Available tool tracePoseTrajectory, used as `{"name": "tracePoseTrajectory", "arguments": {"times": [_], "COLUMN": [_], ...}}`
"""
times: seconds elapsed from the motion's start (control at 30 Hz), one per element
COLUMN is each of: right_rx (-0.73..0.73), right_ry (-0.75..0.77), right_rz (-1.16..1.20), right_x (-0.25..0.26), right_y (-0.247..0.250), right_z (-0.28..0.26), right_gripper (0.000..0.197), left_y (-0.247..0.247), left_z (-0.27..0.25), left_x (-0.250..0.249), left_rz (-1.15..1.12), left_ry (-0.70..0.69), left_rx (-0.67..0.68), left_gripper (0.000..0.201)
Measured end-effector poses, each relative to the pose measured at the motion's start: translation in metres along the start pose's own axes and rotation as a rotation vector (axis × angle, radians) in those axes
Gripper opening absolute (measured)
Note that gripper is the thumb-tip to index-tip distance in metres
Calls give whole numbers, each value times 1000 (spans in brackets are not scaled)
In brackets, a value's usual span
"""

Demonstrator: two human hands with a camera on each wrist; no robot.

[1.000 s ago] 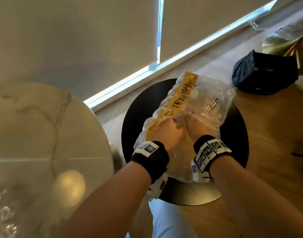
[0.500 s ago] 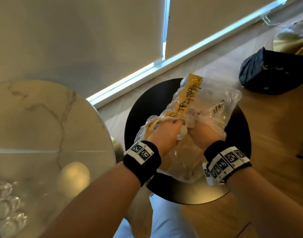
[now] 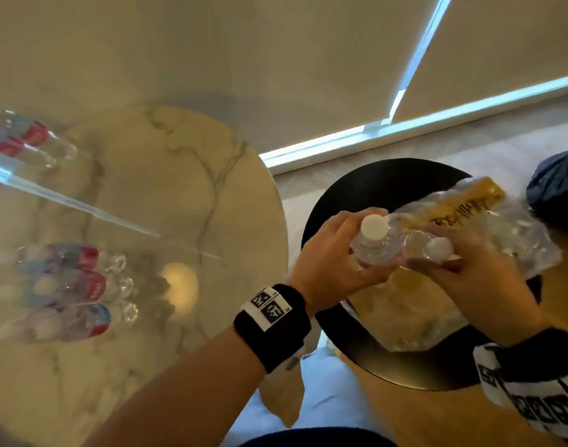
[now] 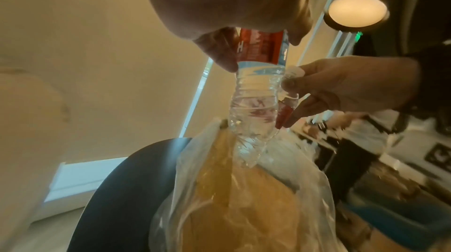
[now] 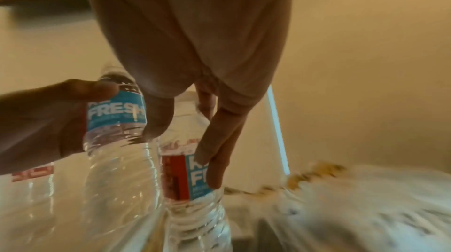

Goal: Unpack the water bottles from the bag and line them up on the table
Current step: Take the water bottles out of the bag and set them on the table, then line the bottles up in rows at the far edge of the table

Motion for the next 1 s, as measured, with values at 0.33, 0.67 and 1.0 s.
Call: {"name": "tracePoseTrajectory", "arguments": {"times": [0.33,0.67,1.0], "right_rx": [-101,142,230], "right_ry": [279,462,405], "right_rz": [-19,52,-192], "right_x": [172,328,363], "right_y": [11,-164,-200], "right_z": [-40,28,32], "right_gripper": [61,42,64], "left_y": [152,264,282], "left_z": [-102,-154,-155], "left_x": [29,146,162], "left_rz": [-112,94,-42], "left_ry": [44,416,495], "left_rx": [-616,-841,-706], "left_gripper": [60,57,90]}}
Point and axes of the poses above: each hand's wrist, its own z-axis towards the middle knuckle, its own y-axis out of the back of the hand, x = y × z, the point moved 5 cm from there along z, towards the middle knuckle, and after that the axes turned 11 degrees about -z, right-handed, at the moved point
